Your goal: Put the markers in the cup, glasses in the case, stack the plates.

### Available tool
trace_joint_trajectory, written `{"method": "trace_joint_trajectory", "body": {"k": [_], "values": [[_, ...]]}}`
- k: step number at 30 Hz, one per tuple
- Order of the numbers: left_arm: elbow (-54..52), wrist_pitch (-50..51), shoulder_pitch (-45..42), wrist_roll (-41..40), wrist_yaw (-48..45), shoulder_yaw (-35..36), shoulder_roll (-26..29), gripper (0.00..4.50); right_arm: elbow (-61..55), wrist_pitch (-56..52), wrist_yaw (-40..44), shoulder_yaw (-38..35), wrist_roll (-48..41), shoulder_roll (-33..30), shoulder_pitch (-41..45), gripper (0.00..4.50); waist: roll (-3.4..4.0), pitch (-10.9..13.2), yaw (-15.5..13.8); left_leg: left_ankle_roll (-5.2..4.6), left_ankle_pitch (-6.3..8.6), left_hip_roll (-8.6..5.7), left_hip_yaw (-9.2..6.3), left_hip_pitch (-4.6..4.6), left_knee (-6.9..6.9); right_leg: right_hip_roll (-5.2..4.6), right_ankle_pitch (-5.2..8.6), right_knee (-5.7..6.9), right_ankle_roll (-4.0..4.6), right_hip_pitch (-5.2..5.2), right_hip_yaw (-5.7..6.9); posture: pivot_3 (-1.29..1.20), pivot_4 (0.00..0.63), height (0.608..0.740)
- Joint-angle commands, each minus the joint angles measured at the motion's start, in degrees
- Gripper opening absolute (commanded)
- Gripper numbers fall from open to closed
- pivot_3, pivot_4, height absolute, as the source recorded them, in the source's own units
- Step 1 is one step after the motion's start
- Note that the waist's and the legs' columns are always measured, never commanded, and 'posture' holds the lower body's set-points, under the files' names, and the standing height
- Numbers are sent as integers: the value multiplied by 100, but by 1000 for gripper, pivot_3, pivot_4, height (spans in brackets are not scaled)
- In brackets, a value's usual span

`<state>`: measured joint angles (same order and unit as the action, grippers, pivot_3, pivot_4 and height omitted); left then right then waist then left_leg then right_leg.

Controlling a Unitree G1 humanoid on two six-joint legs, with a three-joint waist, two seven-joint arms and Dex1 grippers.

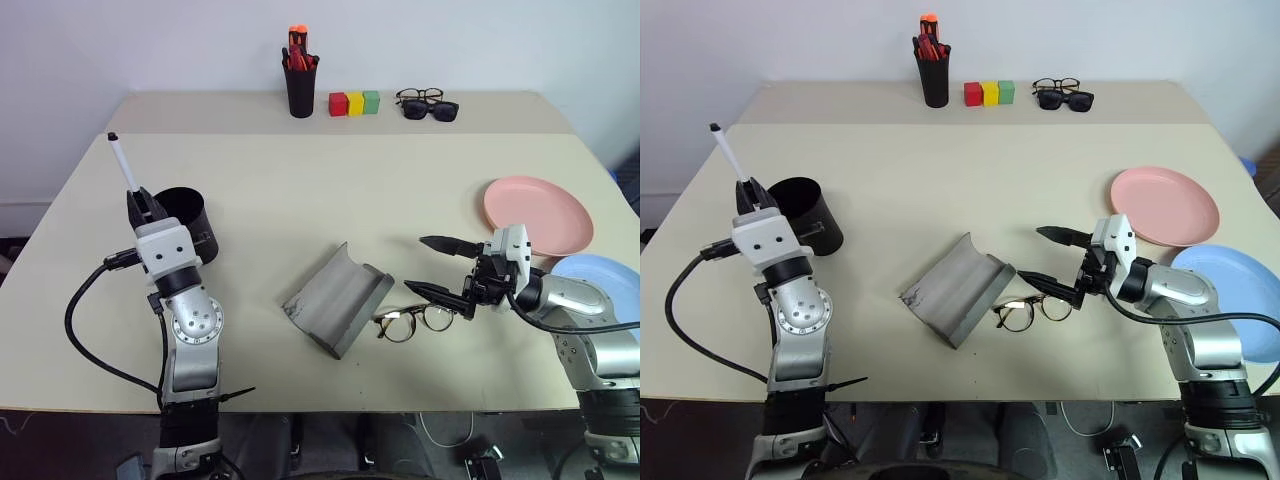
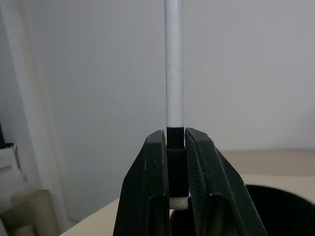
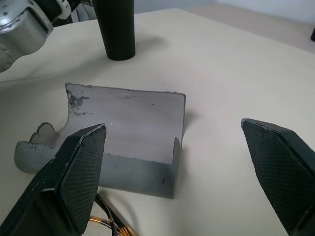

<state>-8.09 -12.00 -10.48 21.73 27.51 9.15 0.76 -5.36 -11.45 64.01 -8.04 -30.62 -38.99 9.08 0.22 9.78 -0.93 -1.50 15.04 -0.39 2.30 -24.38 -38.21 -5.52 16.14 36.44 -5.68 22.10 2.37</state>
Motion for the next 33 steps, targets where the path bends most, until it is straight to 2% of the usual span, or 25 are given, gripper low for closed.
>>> {"method": "trace_joint_trajectory", "body": {"k": [1,9,11,12,18,19,27,33], "values": [[-183,-19,-9,-89,-124,-99,0,230,-107,151,-1,-138,-36,44,-110,4500,0,0,-2,0,0,0,0,0,0,0,0,0,0,0,0,0,150,740],[-170,209,-42,-275,-427,-216,-46,230,-201,248,-41,-253,-122,40,-386,4500,0,0,0,0,0,0,1,1,0,-2,0,0,0,0,-1,0,150,740],[-170,260,-41,-282,-471,-230,-46,1023,-183,273,-20,-302,-150,26,-441,4500,0,0,0,0,0,0,1,0,0,-2,0,0,0,0,-1,0,150,740],[-161,277,-46,-279,-491,-233,-39,1238,-151,298,-4,-323,-156,24,-461,4500,0,0,2,0,0,0,1,0,0,-2,0,0,0,0,-2,0,150,740],[-160,220,-49,-345,-642,-259,-20,4306,73,523,112,-388,-116,71,-573,4500,-1,-1,-2,0,0,0,1,1,0,-1,0,0,0,0,-2,0,150,740],[-163,152,-38,-366,-697,-290,-6,4464,119,578,128,-408,-114,81,-601,4500,-1,-1,-2,0,0,0,1,1,0,-1,0,0,0,0,-1,0,150,740],[-475,-601,290,-633,-1424,-817,192,4464,98,735,7,-497,-159,154,-766,4500,0,-1,9,0,0,0,2,2,0,-2,0,0,0,0,-3,0,150,740],[-755,-820,671,-1056,-2475,-1233,687,4464,-278,433,-258,-512,-235,125,-746,4500,4,-4,8,1,0,1,4,3,1,-5,0,0,1,4,-9,0,150,740]]}}
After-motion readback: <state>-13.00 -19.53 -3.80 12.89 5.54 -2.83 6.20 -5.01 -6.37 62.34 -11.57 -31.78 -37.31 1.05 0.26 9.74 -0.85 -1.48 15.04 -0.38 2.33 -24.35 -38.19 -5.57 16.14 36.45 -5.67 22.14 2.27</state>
